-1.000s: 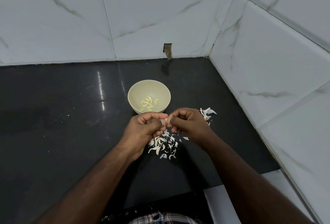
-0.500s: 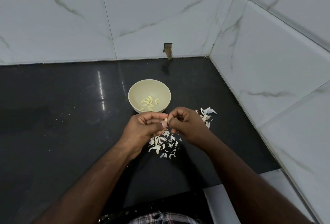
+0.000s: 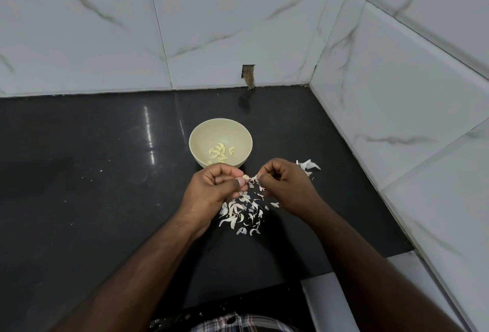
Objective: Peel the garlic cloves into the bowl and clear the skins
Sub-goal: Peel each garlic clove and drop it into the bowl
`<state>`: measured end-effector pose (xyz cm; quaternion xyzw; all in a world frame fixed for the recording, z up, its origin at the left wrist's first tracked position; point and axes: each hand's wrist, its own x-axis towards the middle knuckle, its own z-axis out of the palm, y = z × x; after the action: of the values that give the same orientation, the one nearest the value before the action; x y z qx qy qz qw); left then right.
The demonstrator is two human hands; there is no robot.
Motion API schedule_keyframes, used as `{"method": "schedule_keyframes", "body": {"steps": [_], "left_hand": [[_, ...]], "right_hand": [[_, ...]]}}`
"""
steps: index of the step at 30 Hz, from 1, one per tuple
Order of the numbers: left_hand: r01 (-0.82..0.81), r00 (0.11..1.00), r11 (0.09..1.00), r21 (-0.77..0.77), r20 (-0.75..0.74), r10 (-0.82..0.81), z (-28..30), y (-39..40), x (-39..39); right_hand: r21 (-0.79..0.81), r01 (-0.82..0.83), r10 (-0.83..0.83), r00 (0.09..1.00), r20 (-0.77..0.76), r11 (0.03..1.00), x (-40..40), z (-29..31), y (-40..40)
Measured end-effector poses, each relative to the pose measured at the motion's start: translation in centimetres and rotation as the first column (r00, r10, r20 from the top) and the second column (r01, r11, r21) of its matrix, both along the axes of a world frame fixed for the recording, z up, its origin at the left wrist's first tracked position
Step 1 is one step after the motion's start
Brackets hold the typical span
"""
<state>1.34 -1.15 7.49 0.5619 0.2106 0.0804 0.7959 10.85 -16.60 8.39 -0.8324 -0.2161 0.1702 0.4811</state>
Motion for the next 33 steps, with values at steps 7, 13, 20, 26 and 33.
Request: {"method": "schedule_keyframes", "body": {"steps": [7,13,20,26,33], "left_hand": [[0.051,0.997,0.998,-0.024,-0.056,-0.052,-0.1,0.1,0.3],[0.066,0.994,0.991,-0.115,-0.079,-0.075,-0.1,0.6,0.2],[-0.028,0.998,0.996,0.089,-0.054,0.033,0.1,1.6,0.9],[-0.139,0.982,0.864,0.483,-0.042,0.182,1.0,3.9,2.6],[-0.018,0.964,0.717,0.697,-0.178,0.197,0.3,6.2,4.1]], "right_hand": [[0.033,0.02,-0.022,0.999,0.042,0.999,0.1,0.2,-0.6],[-0.048,0.099,-0.094,0.991,0.09,0.994,1.2,-0.1,-1.6],[-0.19,0.123,-0.108,0.99,0.085,0.974,2.3,-0.9,-2.1],[-0.214,0.133,-0.113,0.989,0.099,0.968,1.9,-1.2,-2.1],[-0.137,-0.045,0.006,0.964,-0.268,0.99,0.5,-2.1,-1.6]]}}
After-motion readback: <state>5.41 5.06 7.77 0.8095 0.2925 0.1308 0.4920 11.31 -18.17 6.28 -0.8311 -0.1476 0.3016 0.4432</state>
